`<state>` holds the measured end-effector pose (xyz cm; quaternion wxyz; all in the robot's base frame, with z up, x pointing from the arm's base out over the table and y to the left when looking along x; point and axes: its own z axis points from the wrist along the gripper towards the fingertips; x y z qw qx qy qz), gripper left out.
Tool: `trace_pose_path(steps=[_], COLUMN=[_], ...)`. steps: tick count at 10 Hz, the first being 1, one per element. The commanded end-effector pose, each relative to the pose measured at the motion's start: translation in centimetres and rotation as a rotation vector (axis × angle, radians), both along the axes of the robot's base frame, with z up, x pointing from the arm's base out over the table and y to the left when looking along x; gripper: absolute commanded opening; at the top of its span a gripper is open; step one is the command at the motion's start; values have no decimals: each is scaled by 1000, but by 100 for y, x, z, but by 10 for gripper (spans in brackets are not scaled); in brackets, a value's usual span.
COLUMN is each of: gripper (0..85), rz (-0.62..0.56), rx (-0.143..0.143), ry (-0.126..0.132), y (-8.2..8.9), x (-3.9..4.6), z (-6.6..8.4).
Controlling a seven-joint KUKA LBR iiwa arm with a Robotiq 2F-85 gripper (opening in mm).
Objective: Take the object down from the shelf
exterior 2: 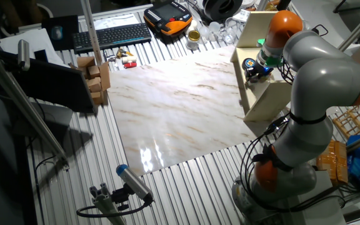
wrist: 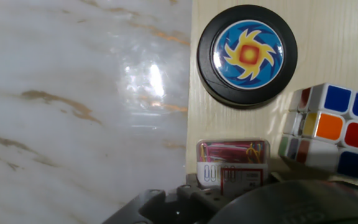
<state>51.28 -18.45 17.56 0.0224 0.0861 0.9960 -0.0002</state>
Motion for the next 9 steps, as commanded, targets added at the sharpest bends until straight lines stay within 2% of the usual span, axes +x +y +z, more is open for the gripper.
trace_pose_path(steps=[1,3,5,9], gripper=[0,0,0,0], rz=[-5,-16,-28,-42], rx=[2,2,7,5], ry=[0,0,10,6], y=[34,154,344,671], x=[4,28,56,72], z=[22,80,172,184])
